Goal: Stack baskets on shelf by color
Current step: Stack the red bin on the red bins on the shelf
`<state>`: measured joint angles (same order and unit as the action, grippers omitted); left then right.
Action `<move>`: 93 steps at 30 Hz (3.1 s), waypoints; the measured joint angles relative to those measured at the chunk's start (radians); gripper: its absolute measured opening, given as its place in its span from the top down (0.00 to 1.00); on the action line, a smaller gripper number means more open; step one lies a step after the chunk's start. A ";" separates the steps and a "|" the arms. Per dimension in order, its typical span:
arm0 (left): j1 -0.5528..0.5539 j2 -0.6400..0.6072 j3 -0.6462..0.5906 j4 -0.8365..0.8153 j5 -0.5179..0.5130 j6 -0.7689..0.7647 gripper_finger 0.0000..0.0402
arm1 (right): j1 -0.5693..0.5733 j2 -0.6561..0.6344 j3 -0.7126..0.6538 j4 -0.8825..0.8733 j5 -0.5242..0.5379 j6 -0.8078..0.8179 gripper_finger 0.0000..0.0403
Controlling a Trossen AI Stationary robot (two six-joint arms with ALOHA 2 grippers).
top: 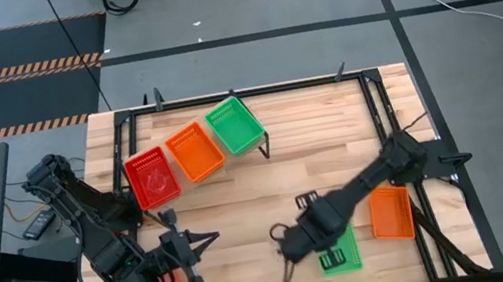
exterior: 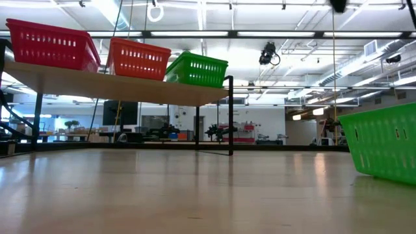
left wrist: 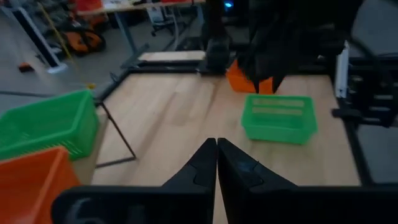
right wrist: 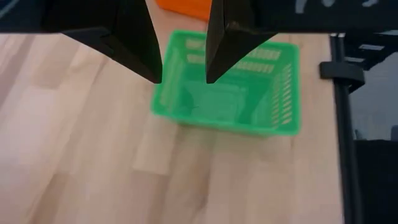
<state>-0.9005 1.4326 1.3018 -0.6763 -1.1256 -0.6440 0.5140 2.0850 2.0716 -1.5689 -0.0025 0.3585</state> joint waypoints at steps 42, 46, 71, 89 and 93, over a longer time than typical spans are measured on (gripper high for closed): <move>-0.148 0.274 0.001 0.018 1.217 -1.033 0.89 | 0.275 0.000 -0.464 0.277 0.458 0.226 0.68; -0.162 0.336 0.001 0.020 1.266 -1.050 0.87 | 0.270 0.001 -0.522 0.351 0.462 0.227 0.68; -0.211 0.367 0.022 -0.239 1.162 -0.966 0.68 | 0.270 0.000 -0.502 0.356 0.452 0.245 0.67; -0.201 0.367 -0.196 -0.055 1.213 -1.059 0.76 | 0.270 0.000 -0.501 0.356 0.446 0.260 0.68; -0.173 0.367 -0.139 -0.139 1.208 -1.018 0.96 | 0.270 0.000 -0.501 0.356 0.446 0.251 0.68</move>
<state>-1.0739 1.8000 1.1630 -0.8155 0.0824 -1.6615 0.7844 2.0853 1.5703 -1.2127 0.4435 0.6090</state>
